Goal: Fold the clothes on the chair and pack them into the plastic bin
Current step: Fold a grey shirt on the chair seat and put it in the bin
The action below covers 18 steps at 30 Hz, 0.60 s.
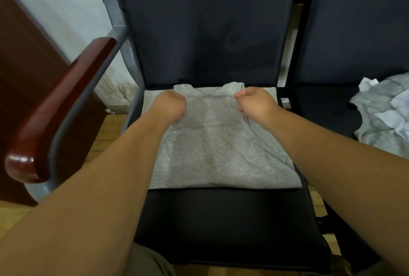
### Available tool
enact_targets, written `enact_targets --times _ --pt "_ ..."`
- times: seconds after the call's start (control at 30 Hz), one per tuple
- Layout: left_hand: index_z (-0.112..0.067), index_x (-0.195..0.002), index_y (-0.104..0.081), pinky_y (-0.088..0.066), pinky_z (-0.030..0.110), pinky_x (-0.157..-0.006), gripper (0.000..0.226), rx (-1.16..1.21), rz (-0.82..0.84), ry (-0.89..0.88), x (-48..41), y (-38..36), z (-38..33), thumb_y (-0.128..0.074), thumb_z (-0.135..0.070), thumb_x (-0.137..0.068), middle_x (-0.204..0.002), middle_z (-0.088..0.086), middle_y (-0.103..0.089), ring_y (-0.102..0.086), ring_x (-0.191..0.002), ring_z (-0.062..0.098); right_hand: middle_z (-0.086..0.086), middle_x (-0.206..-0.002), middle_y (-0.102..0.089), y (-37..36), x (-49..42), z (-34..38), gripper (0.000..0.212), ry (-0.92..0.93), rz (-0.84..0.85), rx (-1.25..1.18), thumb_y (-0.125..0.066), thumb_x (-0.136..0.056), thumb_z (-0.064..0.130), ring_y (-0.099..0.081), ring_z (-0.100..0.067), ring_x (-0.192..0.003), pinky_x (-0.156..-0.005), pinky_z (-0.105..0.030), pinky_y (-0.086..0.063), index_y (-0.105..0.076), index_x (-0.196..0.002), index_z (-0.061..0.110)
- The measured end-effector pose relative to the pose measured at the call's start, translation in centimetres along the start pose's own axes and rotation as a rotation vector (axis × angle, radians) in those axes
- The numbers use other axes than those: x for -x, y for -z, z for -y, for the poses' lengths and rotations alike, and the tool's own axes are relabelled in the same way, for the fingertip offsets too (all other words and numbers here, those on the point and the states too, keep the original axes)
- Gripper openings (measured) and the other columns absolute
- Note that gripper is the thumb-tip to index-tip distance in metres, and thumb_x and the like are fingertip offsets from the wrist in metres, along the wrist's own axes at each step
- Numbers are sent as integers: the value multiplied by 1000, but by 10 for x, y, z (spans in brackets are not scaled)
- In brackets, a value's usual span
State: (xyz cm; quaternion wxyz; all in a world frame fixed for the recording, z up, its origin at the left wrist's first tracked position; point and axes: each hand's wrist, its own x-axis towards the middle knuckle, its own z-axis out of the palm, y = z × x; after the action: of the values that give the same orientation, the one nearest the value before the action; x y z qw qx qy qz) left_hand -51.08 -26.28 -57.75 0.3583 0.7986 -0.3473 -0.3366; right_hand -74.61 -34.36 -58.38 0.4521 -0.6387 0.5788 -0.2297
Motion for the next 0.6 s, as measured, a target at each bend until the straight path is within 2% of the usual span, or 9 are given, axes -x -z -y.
enact_targets --times 0.07,0.13,0.23,0.33,0.5,0.53,0.6 --pt "-26 -119 -74 -60 39 -94 27 -186 28 -110 5 -1 0 -58 -19 -99 -119 -2 -71 -70 -105 21 8 -128 -66 1 -1 -3 32 46 8 103 -52 -105 19 -61 -12 -116 -94 -23 -47 -72 -129 23" --pt "-31 -129 -71 -53 29 -93 36 -331 113 -179 6 -5 3 -53 -17 -101 -125 -11 -63 -62 -110 14 6 -137 -64 0 -4 -10 37 79 37 182 -52 -104 19 -60 -13 -121 -91 -19 -44 -69 -137 23" --pt "-34 -132 -71 -45 25 -97 43 -489 220 -223 6 -9 5 -55 -14 -99 -142 -8 -57 -56 -119 13 2 -145 -59 -1 -9 -20 41 148 75 323 -54 -104 19 -59 -17 -127 -99 -23 -46 -64 -143 21" --pt "-34 -131 -71 -42 24 -98 43 -545 221 -241 2 -11 6 -58 -14 -96 -150 -5 -53 -54 -130 18 0 -148 -54 -2 -13 -23 42 207 74 420 -55 -103 18 -56 -19 -131 -106 -25 -45 -62 -144 18" --pt "-32 -133 -70 -45 26 -99 40 -537 251 -206 11 -7 -1 -63 -19 -96 -141 -9 -60 -58 -124 15 -3 -156 -49 1 -3 -16 49 205 136 495 -55 -104 19 -48 -22 -142 -116 -30 -41 -55 -152 18" --pt "-31 -132 -71 -46 26 -98 37 -499 244 -194 16 -4 -4 -62 -20 -98 -136 -10 -62 -59 -120 14 -3 -158 -48 4 3 -13 50 202 151 493 -54 -104 20 -49 -22 -141 -115 -31 -42 -53 -154 19" --pt "-28 -128 -72 -46 26 -94 31 -428 223 -183 27 3 -9 -61 -21 -101 -122 -12 -62 -59 -112 12 -3 -157 -48 11 16 -6 51 184 152 452 -54 -104 21 -56 -21 -131 -103 -29 -48 -51 -154 21"
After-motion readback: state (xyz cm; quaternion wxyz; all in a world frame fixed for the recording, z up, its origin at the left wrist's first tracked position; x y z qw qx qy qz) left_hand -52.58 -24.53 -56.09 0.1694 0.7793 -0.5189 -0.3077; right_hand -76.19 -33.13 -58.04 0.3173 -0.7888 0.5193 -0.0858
